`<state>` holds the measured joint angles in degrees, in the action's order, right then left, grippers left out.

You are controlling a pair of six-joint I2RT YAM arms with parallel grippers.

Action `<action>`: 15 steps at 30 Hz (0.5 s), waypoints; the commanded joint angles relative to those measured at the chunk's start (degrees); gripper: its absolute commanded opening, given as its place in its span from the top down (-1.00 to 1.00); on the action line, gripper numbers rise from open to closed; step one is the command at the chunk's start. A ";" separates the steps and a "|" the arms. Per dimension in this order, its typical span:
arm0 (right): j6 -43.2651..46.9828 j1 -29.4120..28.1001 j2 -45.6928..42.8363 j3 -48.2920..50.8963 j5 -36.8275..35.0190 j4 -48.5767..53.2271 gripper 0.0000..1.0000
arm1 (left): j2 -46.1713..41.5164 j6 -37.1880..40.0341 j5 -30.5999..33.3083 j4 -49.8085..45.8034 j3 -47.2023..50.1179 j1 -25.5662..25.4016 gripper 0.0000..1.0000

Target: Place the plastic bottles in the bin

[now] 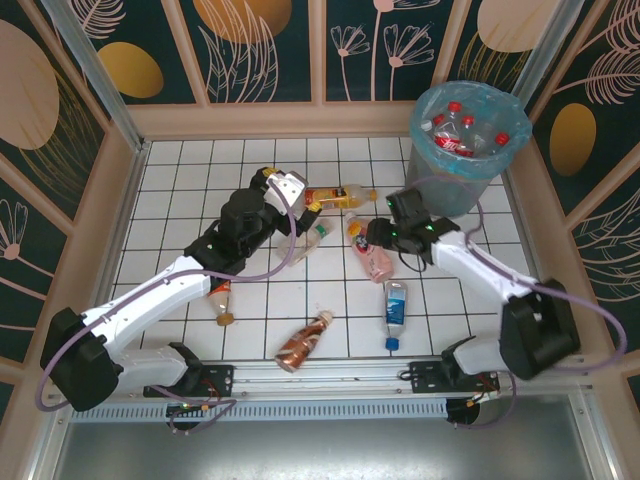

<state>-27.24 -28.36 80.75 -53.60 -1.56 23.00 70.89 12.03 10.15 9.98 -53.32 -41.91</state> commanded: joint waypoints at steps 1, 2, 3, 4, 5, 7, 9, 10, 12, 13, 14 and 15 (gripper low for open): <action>3.21 -2.66 6.56 -5.70 -9.32 3.60 -0.18 | 0.55 -4.17 0.74 -0.30 -1.68 0.29 -0.97; 3.70 -4.09 8.25 -6.79 -10.13 3.81 -0.24 | 0.73 -4.77 0.82 -0.48 -1.87 0.31 -0.97; 3.92 -4.56 9.53 -7.32 -10.26 3.61 -0.25 | 0.82 -5.11 0.76 -0.58 -1.96 0.30 -0.96; 4.10 -4.73 10.74 -7.69 -10.00 3.25 -0.26 | 0.87 -5.26 0.51 -0.57 -1.96 0.32 -0.96; 4.34 -4.86 11.83 -7.98 -9.29 2.73 -0.26 | 0.91 -5.49 0.23 -0.58 -1.96 0.30 -0.96; 4.71 -4.95 13.58 -8.35 -7.23 1.65 -0.27 | 0.91 -5.61 -0.09 -0.57 -1.92 0.30 -0.96; 5.31 -5.04 14.95 -8.36 -4.56 0.50 -0.27 | 0.87 -5.67 -0.13 -0.65 -1.91 0.29 -0.96; 5.51 -5.04 15.73 -8.59 -3.42 0.09 -0.27 | 0.83 -5.62 -0.24 -0.68 -1.85 0.29 -0.96; 5.79 -5.11 17.24 -8.97 -2.11 -0.40 -0.27 | 0.91 -5.62 -0.31 -0.66 -1.87 0.30 -0.96; 5.93 -5.13 17.98 -9.19 -1.66 -0.49 -0.27 | 0.91 -5.56 -0.47 -0.67 -1.90 0.25 -0.96; 5.97 -5.13 18.73 -9.48 -1.46 -0.55 -0.27 | 0.98 -5.57 -0.40 -0.66 -1.88 0.31 -0.97; 6.11 -5.13 19.34 -9.71 -0.93 -0.72 -0.27 | 1.05 -5.55 -0.44 -0.66 -1.88 0.27 -0.96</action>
<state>-22.55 -33.36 97.58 -62.19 -4.21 22.00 71.64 7.40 10.07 9.43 -53.36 -41.91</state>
